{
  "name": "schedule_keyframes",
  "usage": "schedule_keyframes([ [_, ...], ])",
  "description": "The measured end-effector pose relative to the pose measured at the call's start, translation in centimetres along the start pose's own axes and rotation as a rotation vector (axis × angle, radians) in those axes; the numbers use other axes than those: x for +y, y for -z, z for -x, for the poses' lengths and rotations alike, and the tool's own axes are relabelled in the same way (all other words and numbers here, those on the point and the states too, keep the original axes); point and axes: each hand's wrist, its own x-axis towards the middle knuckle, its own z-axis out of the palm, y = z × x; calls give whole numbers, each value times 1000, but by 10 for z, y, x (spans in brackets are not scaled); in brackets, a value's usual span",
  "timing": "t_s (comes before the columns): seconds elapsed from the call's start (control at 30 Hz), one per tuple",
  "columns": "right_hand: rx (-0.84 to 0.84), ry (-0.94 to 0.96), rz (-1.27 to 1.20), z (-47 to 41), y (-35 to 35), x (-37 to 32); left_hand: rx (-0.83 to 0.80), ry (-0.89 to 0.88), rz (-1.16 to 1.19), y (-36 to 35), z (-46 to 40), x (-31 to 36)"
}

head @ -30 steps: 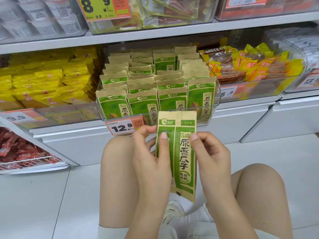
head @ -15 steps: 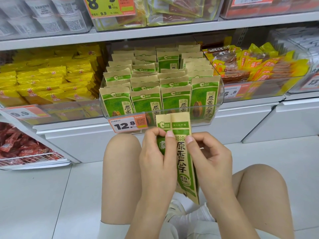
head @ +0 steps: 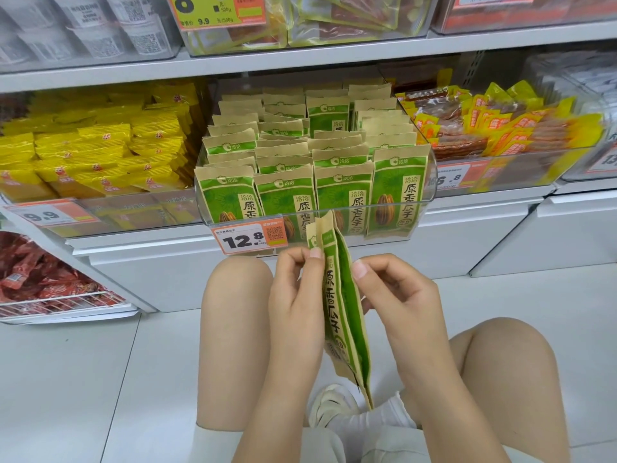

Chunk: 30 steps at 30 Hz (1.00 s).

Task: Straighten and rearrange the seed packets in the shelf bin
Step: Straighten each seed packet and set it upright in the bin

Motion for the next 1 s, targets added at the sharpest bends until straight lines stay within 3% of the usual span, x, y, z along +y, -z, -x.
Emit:
schedule_keyframes([
  [0.2, 1, -6, -24, -1, -1, -3, -178, 7, 49, 5, 4, 1],
  [0.5, 34, 0, 13, -1, -2, -6, -165, 44, 55, 3, 2, 1],
  [0.67, 115, 4, 10, -1, -2, -3, -217, 50, 12, 2, 1, -2],
  [1.0, 310, 42, -98, -8, 17, -2, -493, 53, -174, 5, 6, -14],
])
